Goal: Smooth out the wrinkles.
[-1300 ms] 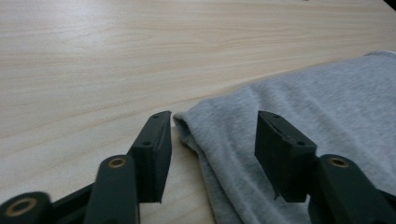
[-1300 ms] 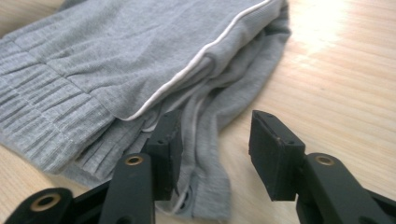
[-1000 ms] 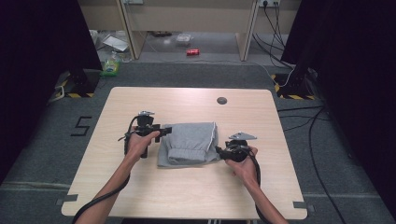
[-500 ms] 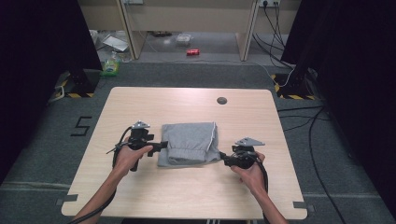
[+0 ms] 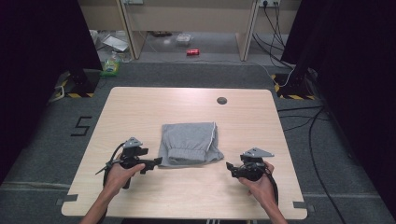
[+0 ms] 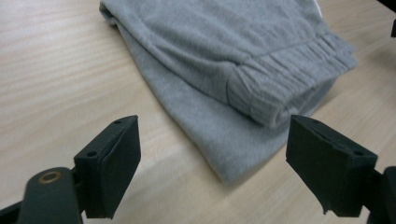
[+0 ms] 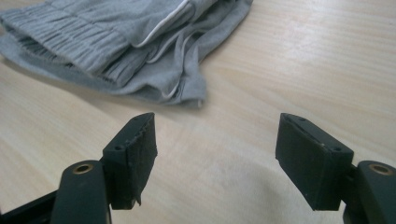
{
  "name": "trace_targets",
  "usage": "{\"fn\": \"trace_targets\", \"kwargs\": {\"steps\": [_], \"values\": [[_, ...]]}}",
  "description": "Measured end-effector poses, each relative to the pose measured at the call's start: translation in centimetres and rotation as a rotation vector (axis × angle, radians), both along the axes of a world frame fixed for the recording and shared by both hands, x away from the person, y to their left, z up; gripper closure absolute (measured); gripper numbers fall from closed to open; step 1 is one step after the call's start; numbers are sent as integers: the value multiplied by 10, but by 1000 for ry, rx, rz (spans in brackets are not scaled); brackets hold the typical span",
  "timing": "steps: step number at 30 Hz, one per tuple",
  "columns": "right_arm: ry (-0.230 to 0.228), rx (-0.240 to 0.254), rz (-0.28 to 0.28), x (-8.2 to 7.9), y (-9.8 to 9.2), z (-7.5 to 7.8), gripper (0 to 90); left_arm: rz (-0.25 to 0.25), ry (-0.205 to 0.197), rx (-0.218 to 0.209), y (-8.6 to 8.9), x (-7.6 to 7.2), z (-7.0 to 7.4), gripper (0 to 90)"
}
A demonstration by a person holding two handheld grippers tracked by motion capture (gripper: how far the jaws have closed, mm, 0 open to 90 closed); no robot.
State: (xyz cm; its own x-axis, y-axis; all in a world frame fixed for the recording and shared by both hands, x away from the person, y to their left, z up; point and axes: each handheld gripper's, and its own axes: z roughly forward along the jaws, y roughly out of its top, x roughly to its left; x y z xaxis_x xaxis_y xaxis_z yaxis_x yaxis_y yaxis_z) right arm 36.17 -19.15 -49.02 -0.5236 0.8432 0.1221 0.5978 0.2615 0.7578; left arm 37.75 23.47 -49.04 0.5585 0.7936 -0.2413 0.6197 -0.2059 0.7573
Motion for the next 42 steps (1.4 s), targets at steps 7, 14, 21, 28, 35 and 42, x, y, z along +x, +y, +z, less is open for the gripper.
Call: {"fn": "trace_targets", "kwargs": {"steps": [7, 14, 21, 28, 35, 42], "values": [[20, -10, 14, -13, -2, -3, 272, -8, -27, 29, 3, -23, -5, 172], [22, -18, 12, -24, -4, -4, 215, -38, -29, 69, 3, -41, -15, 166], [41, -40, 9, -33, -8, -8, 192, -48, -16, 80, 5, -55, -26, 163], [49, -85, 17, -48, -13, -11, 188, -33, -45, 146, 12, -71, -30, 160], [70, -101, 5, -60, -18, -14, 169, -31, -89, 205, 11, -83, -33, 138], [88, -146, 16, -60, -14, -16, 174, -32, -89, 205, 11, -83, -33, 136]]}}
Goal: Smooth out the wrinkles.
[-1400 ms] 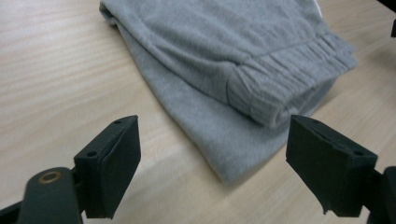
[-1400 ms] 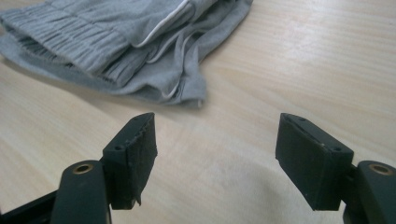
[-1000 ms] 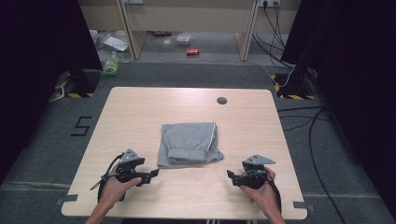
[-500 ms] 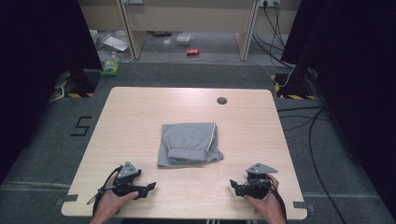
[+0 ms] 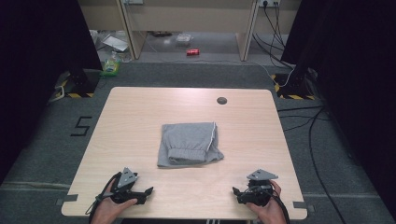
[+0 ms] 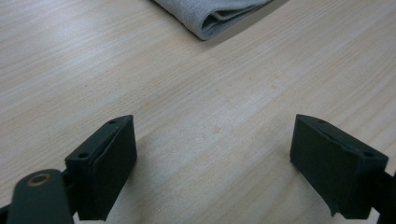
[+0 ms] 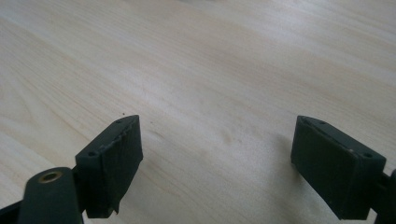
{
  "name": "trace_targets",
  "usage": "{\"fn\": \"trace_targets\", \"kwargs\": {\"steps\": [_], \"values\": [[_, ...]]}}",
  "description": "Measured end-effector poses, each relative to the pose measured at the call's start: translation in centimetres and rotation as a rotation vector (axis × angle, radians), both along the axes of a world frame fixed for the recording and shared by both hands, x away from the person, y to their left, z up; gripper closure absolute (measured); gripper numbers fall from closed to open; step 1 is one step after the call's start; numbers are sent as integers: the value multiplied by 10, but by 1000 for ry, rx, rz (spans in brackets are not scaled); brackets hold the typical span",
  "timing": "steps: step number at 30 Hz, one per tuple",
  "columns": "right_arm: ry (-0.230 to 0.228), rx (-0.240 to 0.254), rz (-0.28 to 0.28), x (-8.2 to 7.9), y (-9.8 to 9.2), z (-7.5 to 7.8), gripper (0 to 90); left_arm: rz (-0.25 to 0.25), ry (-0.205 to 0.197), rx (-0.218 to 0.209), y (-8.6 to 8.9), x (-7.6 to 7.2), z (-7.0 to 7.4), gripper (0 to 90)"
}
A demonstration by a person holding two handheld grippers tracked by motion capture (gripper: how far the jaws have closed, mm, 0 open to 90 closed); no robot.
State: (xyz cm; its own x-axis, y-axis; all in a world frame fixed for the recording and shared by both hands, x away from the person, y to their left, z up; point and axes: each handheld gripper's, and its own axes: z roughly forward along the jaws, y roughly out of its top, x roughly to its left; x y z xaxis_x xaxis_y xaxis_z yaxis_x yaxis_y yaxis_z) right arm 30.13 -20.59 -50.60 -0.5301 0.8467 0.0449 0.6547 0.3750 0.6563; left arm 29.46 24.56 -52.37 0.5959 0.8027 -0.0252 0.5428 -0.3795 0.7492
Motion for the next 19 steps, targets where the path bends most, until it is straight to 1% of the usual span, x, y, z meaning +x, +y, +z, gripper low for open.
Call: {"fn": "trace_targets", "kwargs": {"steps": [2, 7, 19], "values": [[0, -13, -2, 0, 0, -1, 166, 0, 0, -1, 0, 0, 0, 136], [0, -20, 7, 0, 1, -1, 162, 0, 0, 0, 0, 0, 0, 136], [-3, -17, 11, 0, 1, -1, 166, 0, 0, 0, 0, 0, 0, 135]]}}
